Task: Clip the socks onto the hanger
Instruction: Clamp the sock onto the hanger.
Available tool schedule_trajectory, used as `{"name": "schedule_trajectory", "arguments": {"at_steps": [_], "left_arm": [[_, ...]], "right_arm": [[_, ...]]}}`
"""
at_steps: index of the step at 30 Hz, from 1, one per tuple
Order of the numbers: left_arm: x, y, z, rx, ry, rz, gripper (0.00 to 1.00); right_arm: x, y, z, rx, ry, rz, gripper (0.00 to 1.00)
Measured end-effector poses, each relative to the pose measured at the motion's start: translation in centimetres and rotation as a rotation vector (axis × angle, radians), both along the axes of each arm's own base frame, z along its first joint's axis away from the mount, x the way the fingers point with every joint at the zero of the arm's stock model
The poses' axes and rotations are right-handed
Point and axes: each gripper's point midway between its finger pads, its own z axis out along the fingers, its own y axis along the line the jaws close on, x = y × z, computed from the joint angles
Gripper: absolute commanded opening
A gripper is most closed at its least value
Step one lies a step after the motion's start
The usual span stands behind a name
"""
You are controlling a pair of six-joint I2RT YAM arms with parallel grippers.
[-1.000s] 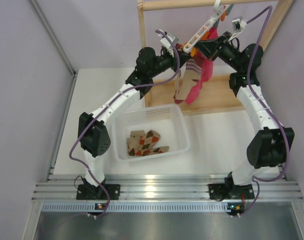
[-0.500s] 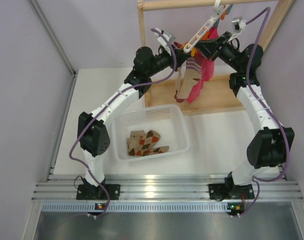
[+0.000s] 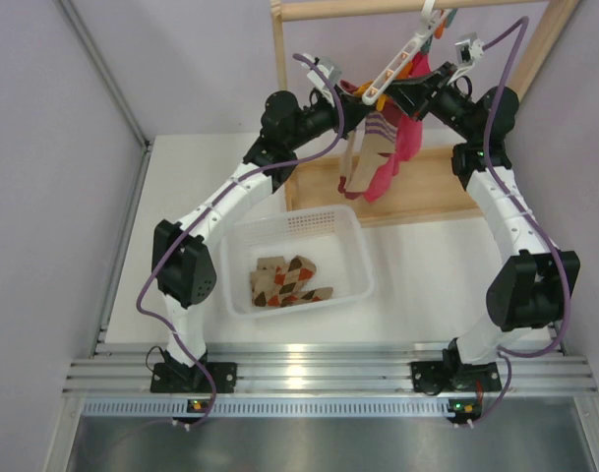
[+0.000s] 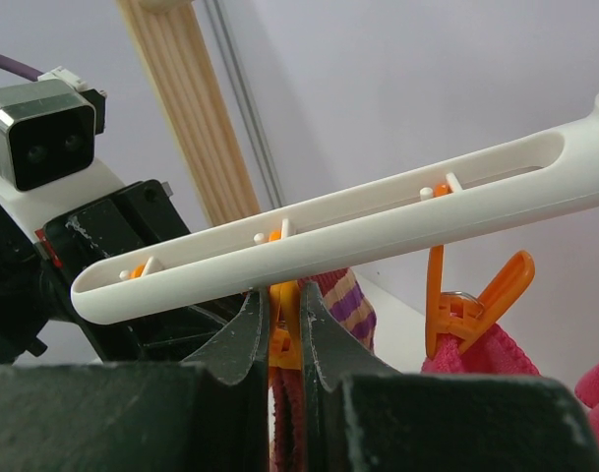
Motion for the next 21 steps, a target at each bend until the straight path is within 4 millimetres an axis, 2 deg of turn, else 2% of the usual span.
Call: {"name": "schedule_trajectory", "arguments": {"at_steps": [3,7,8,9,21], "left_arm": [[-0.01,0.04,0.04,-0.001,0.000,-0.004,0.00],[0.00,0.11,0.10,-0.006,0.005,-0.006,0.00],[-0.02,0.11,0.11,-0.008,0.007,-0.007,0.00],[-0.01,0.12,0.12,-0.010,0.009,-0.007,0.00],[-0.23,0.02,0.15,-0.012,0.013,-0.021,0.00]], "right_arm": [[-0.01,0.01,-0.03,-0.007,-0.007,0.000,0.01],[-0.07,0.04,-0.08,-0.013,-0.012,0.004,0.24],[-0.12,0.06,-0.11,-0.015,-0.012,0.007,0.34],[-0.17,0.10,-0.14,-0.017,-0.013,0.010,0.38],[-0.34,0.21,-0.82,-0.035,0.010,0.030,0.65]]}}
